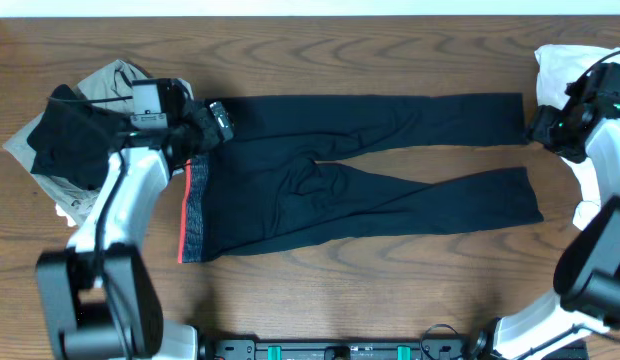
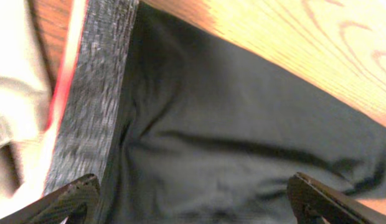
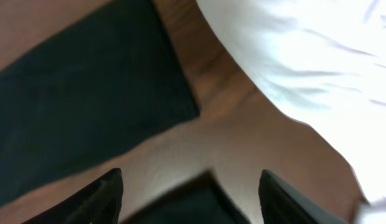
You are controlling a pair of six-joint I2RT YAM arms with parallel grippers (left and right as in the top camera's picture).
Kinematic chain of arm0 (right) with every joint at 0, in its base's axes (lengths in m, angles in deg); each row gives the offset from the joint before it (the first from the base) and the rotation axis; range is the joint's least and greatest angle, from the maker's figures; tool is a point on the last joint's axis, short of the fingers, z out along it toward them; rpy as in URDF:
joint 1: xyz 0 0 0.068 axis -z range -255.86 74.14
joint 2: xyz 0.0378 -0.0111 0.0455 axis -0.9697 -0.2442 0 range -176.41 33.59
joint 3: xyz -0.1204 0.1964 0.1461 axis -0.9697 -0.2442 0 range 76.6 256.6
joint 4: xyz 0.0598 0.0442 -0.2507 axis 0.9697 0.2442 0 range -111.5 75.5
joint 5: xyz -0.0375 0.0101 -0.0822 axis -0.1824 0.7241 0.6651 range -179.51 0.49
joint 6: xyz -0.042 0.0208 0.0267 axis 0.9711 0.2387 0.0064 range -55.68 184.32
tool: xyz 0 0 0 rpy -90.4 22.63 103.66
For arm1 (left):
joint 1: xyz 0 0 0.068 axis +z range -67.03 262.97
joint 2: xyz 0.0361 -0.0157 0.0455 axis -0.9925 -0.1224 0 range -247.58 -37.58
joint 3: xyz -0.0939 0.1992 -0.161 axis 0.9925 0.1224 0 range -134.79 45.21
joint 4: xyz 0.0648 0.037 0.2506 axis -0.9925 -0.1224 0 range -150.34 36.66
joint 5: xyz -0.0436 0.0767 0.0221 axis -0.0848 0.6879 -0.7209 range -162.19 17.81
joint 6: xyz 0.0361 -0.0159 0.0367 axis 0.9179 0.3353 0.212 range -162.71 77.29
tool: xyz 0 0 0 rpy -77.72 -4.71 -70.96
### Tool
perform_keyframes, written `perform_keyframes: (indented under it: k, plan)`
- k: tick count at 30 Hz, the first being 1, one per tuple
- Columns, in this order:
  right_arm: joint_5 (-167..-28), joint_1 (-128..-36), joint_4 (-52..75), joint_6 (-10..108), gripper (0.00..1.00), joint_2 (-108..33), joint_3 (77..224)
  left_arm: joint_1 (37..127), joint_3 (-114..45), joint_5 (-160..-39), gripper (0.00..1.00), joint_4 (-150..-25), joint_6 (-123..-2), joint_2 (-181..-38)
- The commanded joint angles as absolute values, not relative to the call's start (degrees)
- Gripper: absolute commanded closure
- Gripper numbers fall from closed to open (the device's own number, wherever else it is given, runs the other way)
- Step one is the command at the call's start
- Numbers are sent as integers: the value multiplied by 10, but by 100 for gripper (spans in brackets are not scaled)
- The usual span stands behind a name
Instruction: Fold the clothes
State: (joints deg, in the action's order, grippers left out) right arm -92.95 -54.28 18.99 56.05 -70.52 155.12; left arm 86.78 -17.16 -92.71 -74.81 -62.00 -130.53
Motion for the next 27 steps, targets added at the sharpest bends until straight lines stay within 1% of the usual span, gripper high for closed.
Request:
perform_keyframes:
  k: [1, 7, 11, 14, 18, 24, 27]
  plan:
    - [-932, -534, 226, 562, 32, -622, 1557, 869, -174, -917, 2, -804, -590, -1263]
    - [-888, -525, 354, 536, 32, -560, 1555, 869, -174, -849, 2, -984, -601, -1206]
    - [-889, -524, 415, 520, 32, -558, 1549, 869, -168, -847, 2, -1094, -614, -1199]
    - [-889, -524, 435, 513, 32, -558, 1527, 869, -150, -847, 2, -1146, -628, -1199]
    - [-891, -523, 431, 495, 31, -557, 1476, 869, -118, -847, 2, -1177, -640, -1198]
    - [-932, -523, 384, 493, 31, -557, 1388, 869, -35, -847, 2, -1168, -678, -1174]
    - [-945, -522, 361, 493, 32, -558, 1368, 869, 12, -852, 2, -1151, -742, -1149]
